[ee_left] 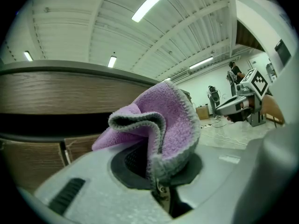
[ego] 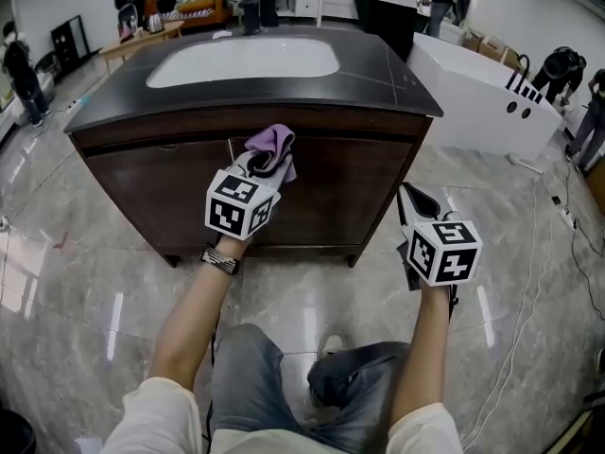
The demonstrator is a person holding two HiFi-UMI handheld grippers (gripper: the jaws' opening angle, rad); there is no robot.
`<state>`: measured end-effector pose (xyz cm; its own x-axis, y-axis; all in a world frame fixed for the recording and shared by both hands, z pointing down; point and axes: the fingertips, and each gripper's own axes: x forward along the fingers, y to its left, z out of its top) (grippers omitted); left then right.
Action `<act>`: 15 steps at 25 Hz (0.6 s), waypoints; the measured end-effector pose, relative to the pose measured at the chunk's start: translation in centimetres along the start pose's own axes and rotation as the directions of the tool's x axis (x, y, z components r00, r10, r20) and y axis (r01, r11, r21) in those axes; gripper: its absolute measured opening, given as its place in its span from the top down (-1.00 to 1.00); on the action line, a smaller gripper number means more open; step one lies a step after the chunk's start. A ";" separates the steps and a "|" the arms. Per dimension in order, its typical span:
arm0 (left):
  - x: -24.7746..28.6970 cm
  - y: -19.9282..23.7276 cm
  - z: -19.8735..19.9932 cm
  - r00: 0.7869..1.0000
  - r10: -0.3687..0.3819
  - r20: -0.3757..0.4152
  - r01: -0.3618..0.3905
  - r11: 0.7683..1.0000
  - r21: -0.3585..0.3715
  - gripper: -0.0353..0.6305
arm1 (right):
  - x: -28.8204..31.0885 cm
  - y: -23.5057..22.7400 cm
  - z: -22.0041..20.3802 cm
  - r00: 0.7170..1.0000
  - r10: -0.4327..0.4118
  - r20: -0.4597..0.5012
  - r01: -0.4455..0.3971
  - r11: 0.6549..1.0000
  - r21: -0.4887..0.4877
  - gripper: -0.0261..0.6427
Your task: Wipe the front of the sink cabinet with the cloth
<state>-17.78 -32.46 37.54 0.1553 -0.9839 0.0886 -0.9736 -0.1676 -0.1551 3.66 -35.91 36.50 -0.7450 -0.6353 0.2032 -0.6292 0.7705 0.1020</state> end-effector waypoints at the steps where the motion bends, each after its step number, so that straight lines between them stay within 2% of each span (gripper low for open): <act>1: 0.4 -0.6 0.1 1.000 -0.012 0.002 0.012 1.000 0.002 0.75 | -0.2 -0.4 0.0 1.000 -0.014 0.002 0.014 1.000 0.004 0.90; 15: 5.4 -6.1 1.5 0.991 -0.123 0.047 0.123 0.992 -0.001 0.75 | -2.0 -3.8 -1.4 0.996 -0.093 -0.003 0.093 0.995 0.038 0.90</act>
<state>-10.70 -36.83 37.44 0.2815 -0.9576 0.0611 -0.9473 -0.2875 -0.1416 7.87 -37.53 37.05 -0.6829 -0.7037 0.1962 -0.7035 0.7058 0.0828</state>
